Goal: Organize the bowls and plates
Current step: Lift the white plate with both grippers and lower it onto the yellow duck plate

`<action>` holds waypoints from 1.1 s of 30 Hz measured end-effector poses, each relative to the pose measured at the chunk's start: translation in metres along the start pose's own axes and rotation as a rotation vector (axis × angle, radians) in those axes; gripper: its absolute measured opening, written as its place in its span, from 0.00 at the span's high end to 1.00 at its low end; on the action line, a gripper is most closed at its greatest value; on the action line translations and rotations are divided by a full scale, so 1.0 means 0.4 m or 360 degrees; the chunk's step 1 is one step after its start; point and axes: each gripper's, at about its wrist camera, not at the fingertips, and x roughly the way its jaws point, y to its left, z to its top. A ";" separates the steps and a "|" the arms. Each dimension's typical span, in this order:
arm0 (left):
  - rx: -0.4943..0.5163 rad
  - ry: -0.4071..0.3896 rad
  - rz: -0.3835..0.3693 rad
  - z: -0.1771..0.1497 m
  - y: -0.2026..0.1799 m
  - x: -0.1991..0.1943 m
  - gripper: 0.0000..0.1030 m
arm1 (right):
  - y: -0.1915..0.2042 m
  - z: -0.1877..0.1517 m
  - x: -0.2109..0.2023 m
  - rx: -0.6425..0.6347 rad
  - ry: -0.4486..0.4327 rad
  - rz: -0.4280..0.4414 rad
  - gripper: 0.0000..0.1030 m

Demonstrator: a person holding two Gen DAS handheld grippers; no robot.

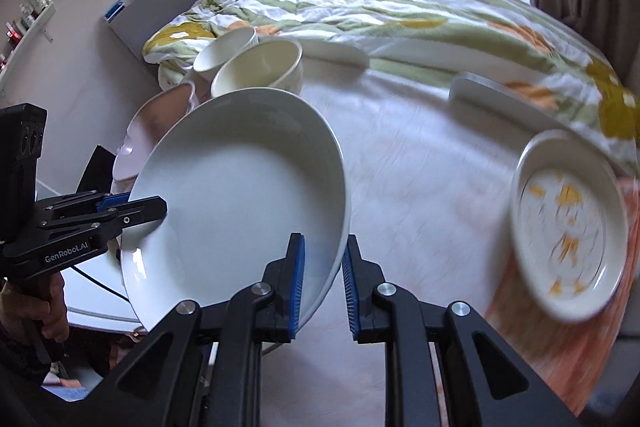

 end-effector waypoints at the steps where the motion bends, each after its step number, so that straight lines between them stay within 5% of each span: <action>1: 0.0018 0.0022 -0.0009 -0.020 0.017 0.005 0.83 | 0.014 -0.018 0.006 0.0032 0.0005 -0.0009 0.83; 9: 0.0105 0.0057 -0.0086 -0.084 0.087 0.026 0.83 | 0.089 -0.099 0.038 0.0199 -0.0039 -0.0127 0.83; 18: 0.0136 0.0075 -0.0101 -0.063 0.083 0.062 0.83 | 0.101 -0.127 0.050 0.0239 -0.0079 -0.0226 0.83; 33: 0.0199 0.0079 0.0033 -0.049 0.052 0.092 0.83 | 0.111 -0.120 0.062 0.0189 -0.0057 -0.0260 0.83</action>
